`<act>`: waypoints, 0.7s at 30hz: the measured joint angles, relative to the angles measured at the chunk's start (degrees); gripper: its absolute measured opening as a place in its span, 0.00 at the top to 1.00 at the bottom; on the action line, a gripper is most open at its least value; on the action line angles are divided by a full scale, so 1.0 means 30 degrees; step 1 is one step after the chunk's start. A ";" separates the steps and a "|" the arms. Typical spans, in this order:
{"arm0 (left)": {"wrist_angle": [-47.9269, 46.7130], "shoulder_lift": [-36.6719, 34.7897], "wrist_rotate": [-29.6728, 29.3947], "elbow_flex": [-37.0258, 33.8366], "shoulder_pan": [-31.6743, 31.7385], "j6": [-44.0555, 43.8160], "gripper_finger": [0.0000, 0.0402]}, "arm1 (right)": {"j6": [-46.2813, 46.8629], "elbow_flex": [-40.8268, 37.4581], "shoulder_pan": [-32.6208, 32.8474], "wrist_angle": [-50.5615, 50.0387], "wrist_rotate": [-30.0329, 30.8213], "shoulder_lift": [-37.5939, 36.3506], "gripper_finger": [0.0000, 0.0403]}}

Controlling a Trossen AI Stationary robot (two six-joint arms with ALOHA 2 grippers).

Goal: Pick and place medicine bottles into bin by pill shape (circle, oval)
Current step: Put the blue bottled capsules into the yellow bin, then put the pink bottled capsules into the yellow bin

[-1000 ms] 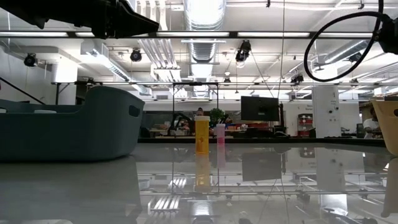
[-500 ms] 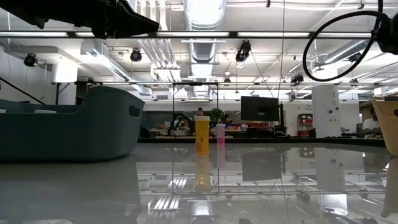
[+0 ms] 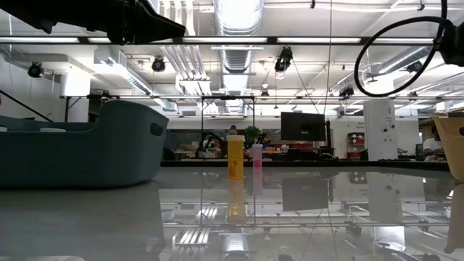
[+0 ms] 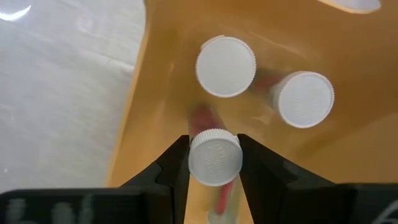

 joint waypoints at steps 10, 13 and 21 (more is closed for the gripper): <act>-0.0027 0.0000 -0.0002 0.0000 -0.0004 0.0000 0.54 | 0.0116 -0.0035 0.0000 0.0140 0.0012 0.0000 0.72; -0.0050 -0.0001 0.0002 0.0000 -0.0003 0.0003 0.54 | 0.0179 -0.0035 0.0000 0.0141 0.0013 0.0000 0.68; -0.0071 0.0000 -0.0002 0.0000 -0.0004 0.0007 0.54 | 0.0342 -0.0035 0.0000 0.0086 0.0005 -0.0019 0.53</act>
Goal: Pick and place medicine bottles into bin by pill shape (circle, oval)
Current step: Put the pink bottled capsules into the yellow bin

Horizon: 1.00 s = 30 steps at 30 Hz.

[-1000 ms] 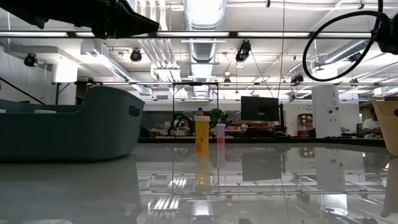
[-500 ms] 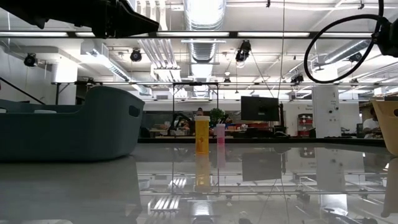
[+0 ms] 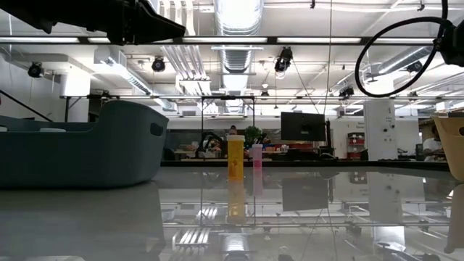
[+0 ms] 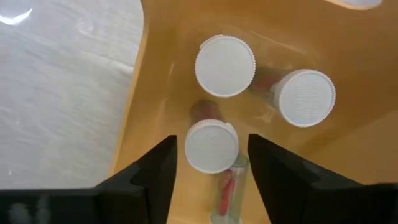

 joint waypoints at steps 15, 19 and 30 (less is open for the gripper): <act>0.0080 0.0000 0.0005 0.0007 0.0005 0.0000 0.54 | 0.0003 0.1694 -0.0044 -0.0396 0.0449 -0.2520 0.49; 0.0089 0.0000 0.0007 0.0087 0.0001 -0.0007 0.54 | -0.1391 0.2496 -0.0300 -0.0383 0.3325 -0.2900 0.50; 0.0554 0.0000 0.0007 0.0087 0.0000 -0.0064 0.54 | -1.1074 0.4379 -0.3018 -0.0063 0.8682 -0.2884 0.52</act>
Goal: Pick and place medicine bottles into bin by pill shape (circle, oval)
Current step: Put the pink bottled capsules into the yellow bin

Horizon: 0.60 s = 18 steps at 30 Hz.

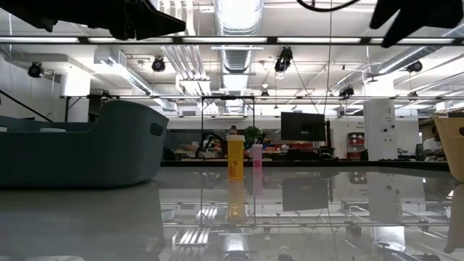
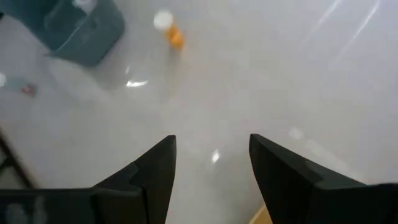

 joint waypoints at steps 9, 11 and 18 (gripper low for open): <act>0.0043 0.0000 0.0000 0.0000 0.0001 -0.1953 0.54 | -0.5376 -0.0995 -0.0275 0.0892 0.4278 -0.0157 0.52; 0.0044 0.0000 0.0000 0.0000 0.0000 -0.2364 0.54 | -0.6515 -0.1545 -0.0283 0.1882 0.4826 -0.0276 0.52; 0.0079 0.0050 0.0007 -0.0029 0.0000 -0.5139 0.54 | -1.1039 -0.3554 -0.0355 0.6622 0.5815 -0.0992 0.52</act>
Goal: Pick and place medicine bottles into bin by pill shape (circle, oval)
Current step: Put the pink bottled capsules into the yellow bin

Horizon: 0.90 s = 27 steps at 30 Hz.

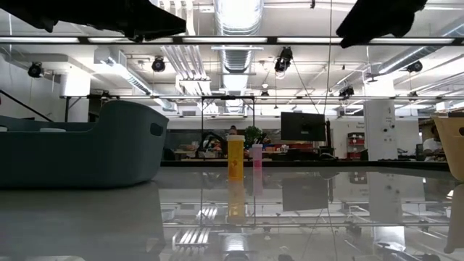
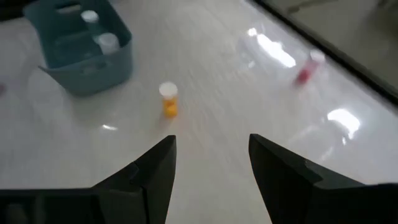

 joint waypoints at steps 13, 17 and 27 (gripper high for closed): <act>0.2325 0.2582 -0.0001 0.0508 0.0000 -0.2331 0.54 | -0.8108 -0.5691 -0.1430 1.1555 0.1057 -0.3335 0.52; 0.2233 0.3790 -0.0044 0.1419 0.0057 -0.2342 0.54 | -0.9453 -0.7126 -0.3029 1.4009 -0.0997 -0.4109 0.52; -0.2664 0.6677 -0.0131 0.5867 0.2100 -0.3860 0.54 | -1.1684 -0.8001 -0.5838 1.4778 -0.4076 -0.5147 0.52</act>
